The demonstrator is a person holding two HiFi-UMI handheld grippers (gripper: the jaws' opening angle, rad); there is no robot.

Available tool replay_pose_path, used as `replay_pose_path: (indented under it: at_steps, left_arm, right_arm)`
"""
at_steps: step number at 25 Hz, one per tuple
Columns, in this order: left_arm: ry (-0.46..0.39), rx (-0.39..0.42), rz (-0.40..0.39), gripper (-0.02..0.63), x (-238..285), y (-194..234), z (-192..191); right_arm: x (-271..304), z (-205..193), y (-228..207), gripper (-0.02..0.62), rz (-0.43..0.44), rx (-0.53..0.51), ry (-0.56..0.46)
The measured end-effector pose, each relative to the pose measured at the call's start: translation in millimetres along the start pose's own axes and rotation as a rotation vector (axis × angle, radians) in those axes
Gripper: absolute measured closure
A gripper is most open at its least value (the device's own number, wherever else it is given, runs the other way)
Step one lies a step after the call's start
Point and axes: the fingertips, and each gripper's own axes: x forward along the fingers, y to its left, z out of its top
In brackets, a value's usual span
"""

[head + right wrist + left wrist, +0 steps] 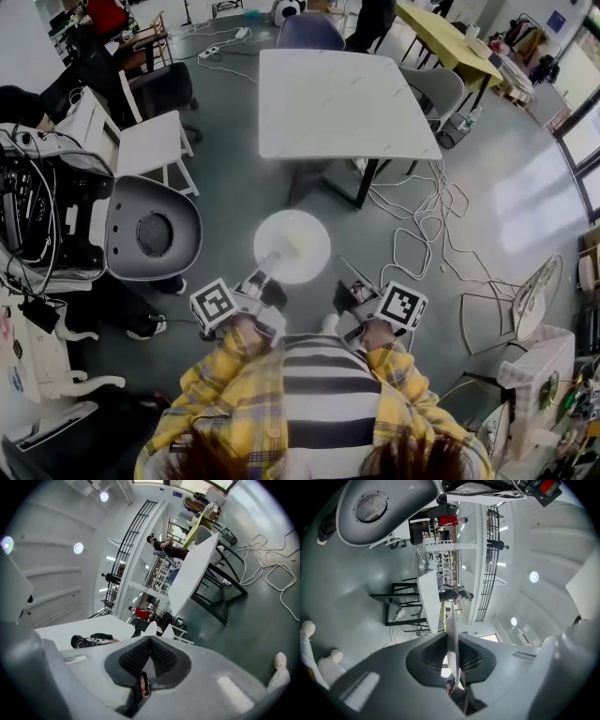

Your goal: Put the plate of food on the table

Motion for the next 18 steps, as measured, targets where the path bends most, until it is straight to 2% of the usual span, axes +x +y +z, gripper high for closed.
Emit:
replay_pose_path:
  at_steps: [3, 6, 11, 15, 16, 17, 18]
  left_arm:
    - [-0.001, 0.001, 0.004, 0.584, -2.0, -1.3, 0.7]
    - [-0.004, 0.004, -0.009, 0.584, -3.1, -7.2, 2.1]
    - [0.022, 0.021, -0.026, 0.584, -0.4, -12.7, -0.8]
    - [0.043, 0.014, -0.033, 0.584, 0.2, -14.5, -8.6]
    - [0.048, 0.015, -0.031, 0.584, -0.1, -13.8, -10.4]
    - [0.05, 0.016, -0.025, 0.584, -0.8, -12.1, -11.6]
    - [0.051, 0.016, -0.018, 0.584, -1.7, -9.6, -12.0]
  right_arm:
    - [-1.0, 2.9, 9.1, 0.598, 0.035, -0.013, -0.019]
    - [-1.1, 1.8, 14.4, 0.521, 0.053, -0.019, -0.016]
    - [4.5, -5.8, 13.9, 0.485, 0.056, -0.006, 0.018]
    - [7.5, -16.3, 12.7, 0.485, 0.058, 0.01, 0.065]
    - [7.2, -18.5, 12.0, 0.502, 0.055, 0.014, 0.074]
    - [6.7, -20.1, 10.9, 0.551, 0.051, 0.019, 0.08]
    - [6.6, -21.2, 9.6, 0.554, 0.048, 0.028, 0.084]
